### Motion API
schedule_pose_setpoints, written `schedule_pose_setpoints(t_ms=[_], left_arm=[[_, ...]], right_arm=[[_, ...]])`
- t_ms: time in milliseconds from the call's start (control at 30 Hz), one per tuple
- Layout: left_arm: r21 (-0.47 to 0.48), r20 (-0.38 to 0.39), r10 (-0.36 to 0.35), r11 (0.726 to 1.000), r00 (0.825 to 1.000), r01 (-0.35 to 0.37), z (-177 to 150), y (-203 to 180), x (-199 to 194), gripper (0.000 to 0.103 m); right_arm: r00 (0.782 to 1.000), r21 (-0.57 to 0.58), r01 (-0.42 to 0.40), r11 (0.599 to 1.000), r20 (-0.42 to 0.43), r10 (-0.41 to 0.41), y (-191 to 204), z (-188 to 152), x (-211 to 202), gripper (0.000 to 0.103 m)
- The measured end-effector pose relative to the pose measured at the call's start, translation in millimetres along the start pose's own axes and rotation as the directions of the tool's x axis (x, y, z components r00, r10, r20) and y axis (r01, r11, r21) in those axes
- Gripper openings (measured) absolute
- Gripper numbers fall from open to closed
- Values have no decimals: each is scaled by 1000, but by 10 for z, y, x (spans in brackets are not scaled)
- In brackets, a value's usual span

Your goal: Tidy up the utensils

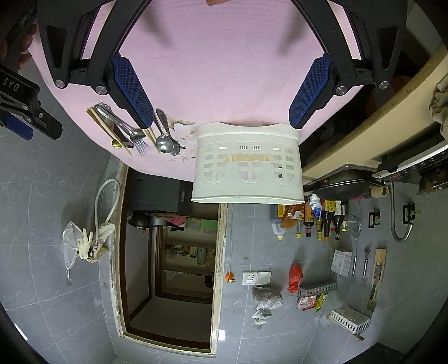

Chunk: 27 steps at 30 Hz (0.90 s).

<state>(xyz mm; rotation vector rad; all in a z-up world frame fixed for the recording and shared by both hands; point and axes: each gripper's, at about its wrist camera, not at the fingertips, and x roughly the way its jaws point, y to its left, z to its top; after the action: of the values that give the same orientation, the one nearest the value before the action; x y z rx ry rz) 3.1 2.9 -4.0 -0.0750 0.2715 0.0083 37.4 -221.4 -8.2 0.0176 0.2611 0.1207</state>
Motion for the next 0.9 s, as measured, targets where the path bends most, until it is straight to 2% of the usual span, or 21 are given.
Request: schedule_pose_setpoints(t_ms=[400,900], left_arm=[[-1,-2,1,1000,1000,-1,1,2,-4,95],[-2,-4,5,1000,1000,-5,-34,33,-10,95]], right_arm=[[1000,2,-3,1000,-8,3,38,22,20,103],[1000,9,-11,1000,-22,11,168,-118,29,103]])
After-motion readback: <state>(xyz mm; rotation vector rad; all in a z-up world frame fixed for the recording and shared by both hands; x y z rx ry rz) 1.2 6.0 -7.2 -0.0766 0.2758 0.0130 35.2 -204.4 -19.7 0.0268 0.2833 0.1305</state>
